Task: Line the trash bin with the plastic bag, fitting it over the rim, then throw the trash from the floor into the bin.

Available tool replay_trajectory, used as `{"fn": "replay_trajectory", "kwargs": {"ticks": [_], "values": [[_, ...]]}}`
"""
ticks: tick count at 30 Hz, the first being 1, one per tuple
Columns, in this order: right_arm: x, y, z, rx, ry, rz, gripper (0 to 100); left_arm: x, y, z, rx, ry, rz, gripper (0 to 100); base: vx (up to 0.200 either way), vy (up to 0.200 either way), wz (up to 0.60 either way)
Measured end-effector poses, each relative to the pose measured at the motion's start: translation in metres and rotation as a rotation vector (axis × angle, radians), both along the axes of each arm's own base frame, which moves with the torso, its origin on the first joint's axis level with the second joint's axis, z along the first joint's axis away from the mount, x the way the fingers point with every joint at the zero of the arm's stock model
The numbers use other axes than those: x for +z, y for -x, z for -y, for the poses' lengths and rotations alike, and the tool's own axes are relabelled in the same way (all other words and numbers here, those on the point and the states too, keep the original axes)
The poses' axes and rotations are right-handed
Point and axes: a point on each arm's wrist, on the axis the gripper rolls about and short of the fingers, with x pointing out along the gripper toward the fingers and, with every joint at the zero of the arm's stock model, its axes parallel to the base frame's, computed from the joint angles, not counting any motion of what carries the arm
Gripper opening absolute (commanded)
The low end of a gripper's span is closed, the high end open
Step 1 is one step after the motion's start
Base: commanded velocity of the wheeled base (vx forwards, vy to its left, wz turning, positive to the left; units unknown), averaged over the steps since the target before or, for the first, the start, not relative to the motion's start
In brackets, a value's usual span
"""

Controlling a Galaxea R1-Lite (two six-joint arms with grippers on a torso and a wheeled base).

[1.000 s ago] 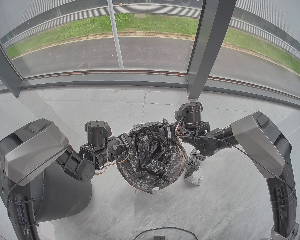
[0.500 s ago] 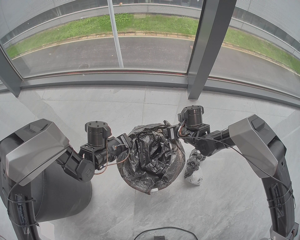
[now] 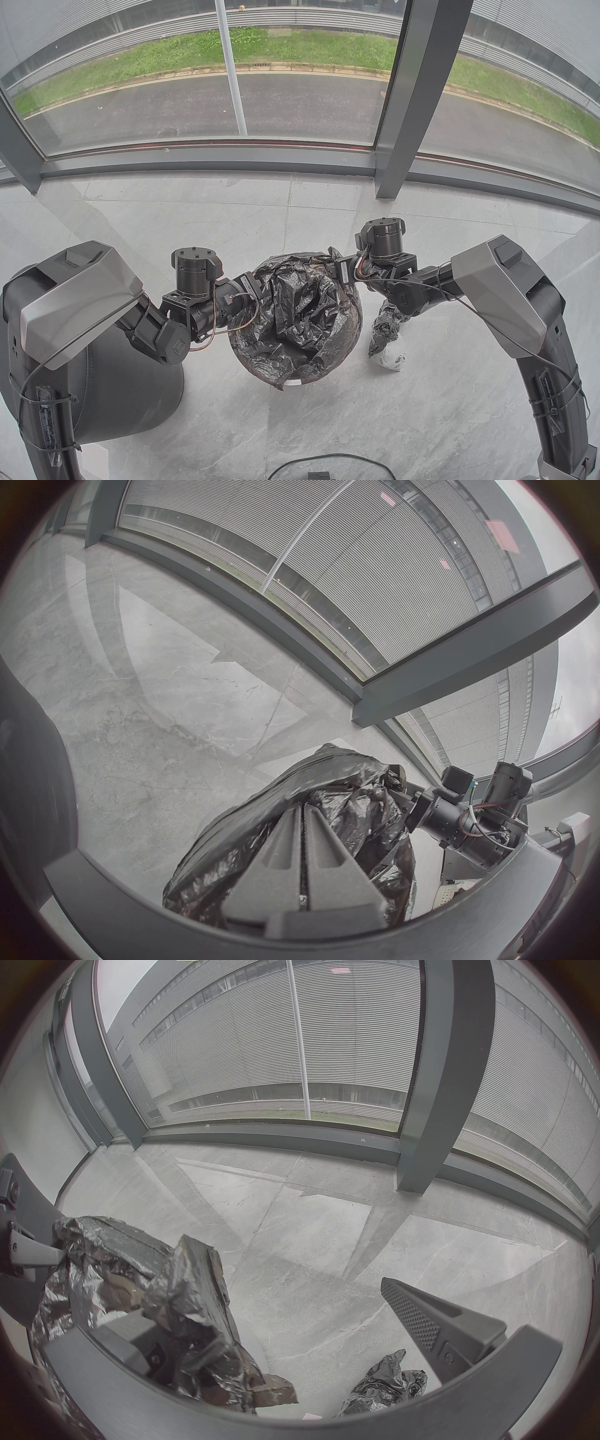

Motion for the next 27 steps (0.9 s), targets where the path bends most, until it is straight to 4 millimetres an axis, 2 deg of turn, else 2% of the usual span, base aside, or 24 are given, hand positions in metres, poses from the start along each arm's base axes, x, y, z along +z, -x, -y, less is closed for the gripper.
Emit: {"fn": "replay_trajectory", "kwargs": {"ticks": [9, 14, 22, 27], "values": [[-0.001, -0.001, 0.002, -0.005, -0.002, 0.002, 100, -0.014, -0.008, -0.007, -0.01, 0.004, -0.032, 0, 0.0, 0.0, 0.0], [0.0, -0.001, 0.002, -0.006, -0.002, 0.004, 100, -0.014, -0.008, -0.008, -0.007, 0.005, -0.035, 0, 0.0, 0.0, 0.0], [0.002, 0.0, 0.002, -0.017, -0.001, 0.007, 100, -0.006, -0.004, -0.01, -0.001, 0.026, -0.032, 0, 0.0, 0.0, 0.0], [0.011, 0.008, 0.002, -0.012, 0.0, 0.006, 100, 0.009, 0.007, -0.01, -0.005, 0.051, -0.023, 0, 0.0, 0.0, 0.0]]}}
